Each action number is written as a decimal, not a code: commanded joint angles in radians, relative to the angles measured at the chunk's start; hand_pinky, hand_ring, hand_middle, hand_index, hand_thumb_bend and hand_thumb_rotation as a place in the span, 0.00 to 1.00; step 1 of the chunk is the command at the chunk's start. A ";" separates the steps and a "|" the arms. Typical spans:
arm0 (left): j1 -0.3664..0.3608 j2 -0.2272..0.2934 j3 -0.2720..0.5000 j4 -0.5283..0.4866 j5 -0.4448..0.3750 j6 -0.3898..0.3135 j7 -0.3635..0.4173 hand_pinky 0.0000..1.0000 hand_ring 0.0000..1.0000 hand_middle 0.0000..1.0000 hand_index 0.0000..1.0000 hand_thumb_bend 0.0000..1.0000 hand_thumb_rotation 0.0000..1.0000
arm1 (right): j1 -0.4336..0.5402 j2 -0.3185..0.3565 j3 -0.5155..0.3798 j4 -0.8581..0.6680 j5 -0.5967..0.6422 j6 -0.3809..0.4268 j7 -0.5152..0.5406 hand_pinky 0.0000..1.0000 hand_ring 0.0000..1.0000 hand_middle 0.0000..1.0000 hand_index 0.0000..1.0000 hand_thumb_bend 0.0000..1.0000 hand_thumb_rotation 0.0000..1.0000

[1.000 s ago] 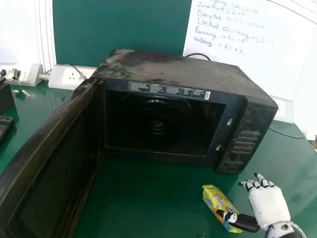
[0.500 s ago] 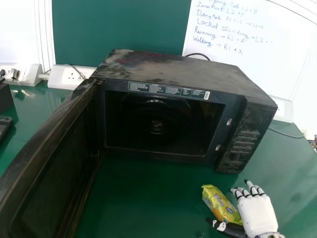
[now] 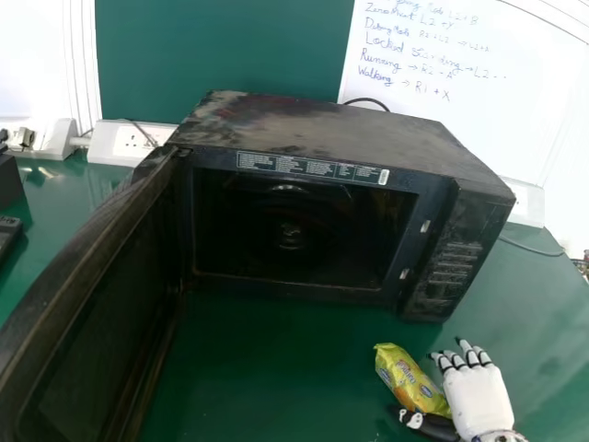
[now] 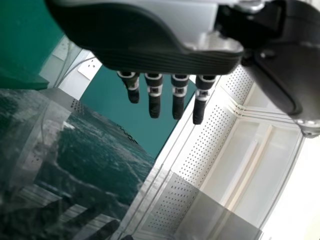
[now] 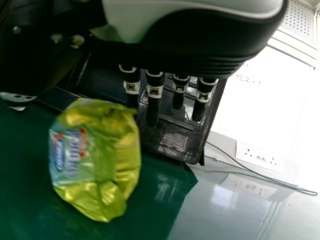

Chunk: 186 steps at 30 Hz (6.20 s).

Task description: Put biscuit inside oven

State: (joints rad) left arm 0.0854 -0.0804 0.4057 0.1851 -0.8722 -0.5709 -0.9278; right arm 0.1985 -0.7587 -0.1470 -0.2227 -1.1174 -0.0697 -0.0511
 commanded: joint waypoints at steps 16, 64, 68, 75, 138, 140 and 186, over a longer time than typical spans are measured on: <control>0.051 -0.079 -0.034 -0.010 -0.014 0.020 -0.002 0.92 0.94 0.97 0.91 0.93 0.64 | -0.048 -0.079 0.015 0.132 0.082 -0.035 -0.055 0.93 0.85 0.87 0.86 1.00 0.50; 0.098 -0.086 -0.104 -0.062 -0.008 -0.010 0.039 0.90 0.93 0.96 0.90 0.94 0.63 | -0.140 -0.090 0.133 0.148 0.137 -0.089 -0.058 0.62 0.76 0.81 0.80 0.94 0.38; 0.102 -0.085 -0.109 -0.070 -0.011 -0.006 0.040 0.90 0.93 0.96 0.90 0.94 0.63 | -0.125 -0.100 0.129 0.138 0.129 -0.092 -0.062 0.63 0.76 0.81 0.80 0.97 0.37; 0.109 -0.085 -0.112 -0.068 -0.009 -0.022 0.045 0.89 0.93 0.96 0.90 0.94 0.63 | -0.096 -0.119 0.129 0.136 0.081 -0.080 -0.084 0.69 0.78 0.83 0.82 0.97 0.39; 0.168 -0.081 -0.171 -0.116 -0.016 -0.050 0.073 0.89 0.94 0.96 0.90 0.95 0.62 | -0.326 -0.144 0.343 0.492 0.071 -0.109 -0.343 0.14 0.24 0.47 0.49 0.53 0.00; 0.168 -0.081 -0.171 -0.114 -0.016 -0.052 0.070 0.90 0.94 0.96 0.90 0.95 0.63 | -0.327 -0.143 0.340 0.498 0.081 -0.122 -0.352 0.14 0.25 0.47 0.49 0.53 0.00; 0.087 -0.084 -0.182 -0.038 -0.017 -0.044 0.054 0.87 0.92 0.96 0.91 0.92 0.65 | -0.402 -0.034 0.241 0.021 0.229 -0.075 0.152 0.20 0.30 0.40 0.51 0.53 0.00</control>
State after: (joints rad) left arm 0.1665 -0.0680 0.2479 0.1282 -0.8867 -0.6315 -0.8595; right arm -0.1830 -0.8083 0.0835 -0.2063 -0.8872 -0.1389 0.0972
